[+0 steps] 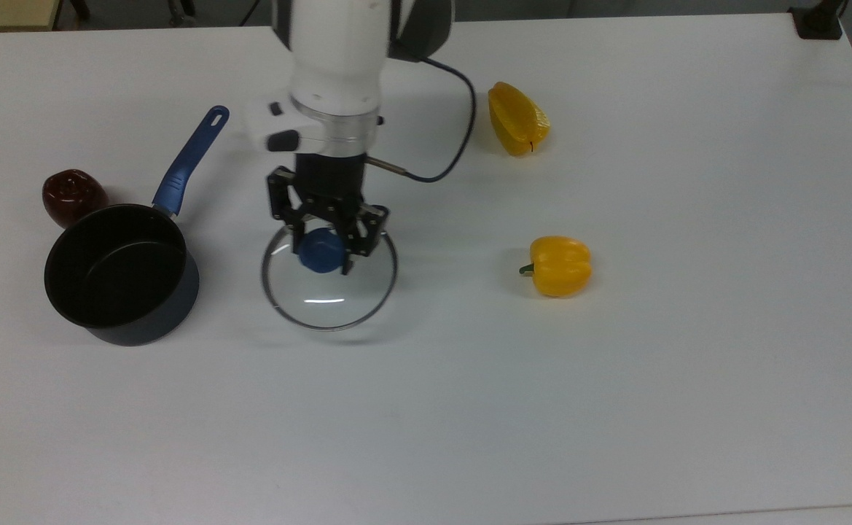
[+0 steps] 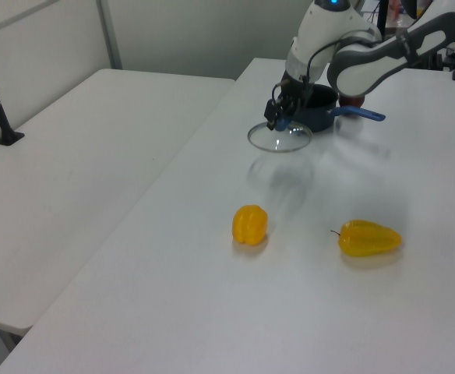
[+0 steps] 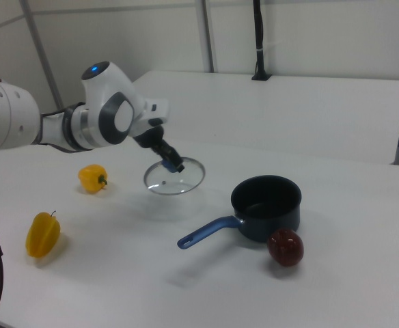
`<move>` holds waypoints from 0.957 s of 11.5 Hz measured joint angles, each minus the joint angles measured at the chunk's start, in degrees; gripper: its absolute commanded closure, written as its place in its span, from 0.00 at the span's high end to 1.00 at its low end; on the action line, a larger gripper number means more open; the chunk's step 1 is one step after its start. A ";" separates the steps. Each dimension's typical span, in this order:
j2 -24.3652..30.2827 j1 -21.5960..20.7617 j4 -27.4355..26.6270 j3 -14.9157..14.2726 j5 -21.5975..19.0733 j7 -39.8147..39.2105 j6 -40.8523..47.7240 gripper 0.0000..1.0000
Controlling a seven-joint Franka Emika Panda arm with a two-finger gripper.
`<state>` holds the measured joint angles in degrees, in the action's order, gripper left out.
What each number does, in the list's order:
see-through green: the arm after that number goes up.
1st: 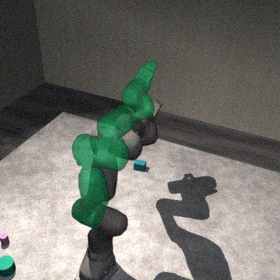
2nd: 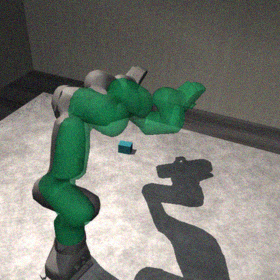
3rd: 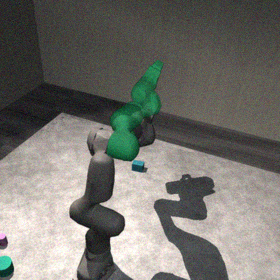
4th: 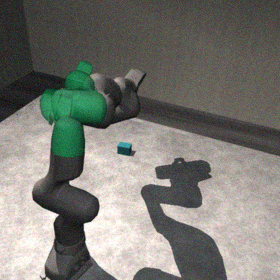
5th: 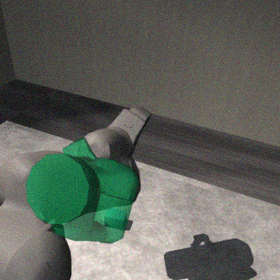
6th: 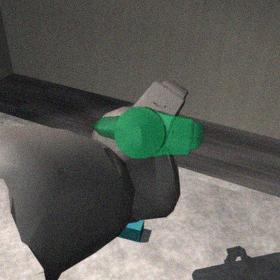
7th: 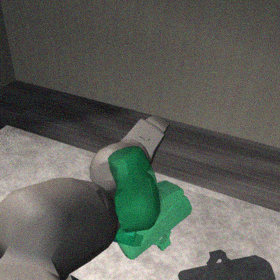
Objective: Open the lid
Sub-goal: 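Lower the glass lid onto the table beside the yellow pepper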
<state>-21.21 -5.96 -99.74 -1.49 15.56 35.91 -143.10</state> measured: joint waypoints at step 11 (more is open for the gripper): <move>-5.24 -6.94 -1.43 -0.01 3.37 3.22 -1.69 0.54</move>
<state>-26.46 -12.91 -101.17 -1.49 18.93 39.13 -144.79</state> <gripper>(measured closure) 0.339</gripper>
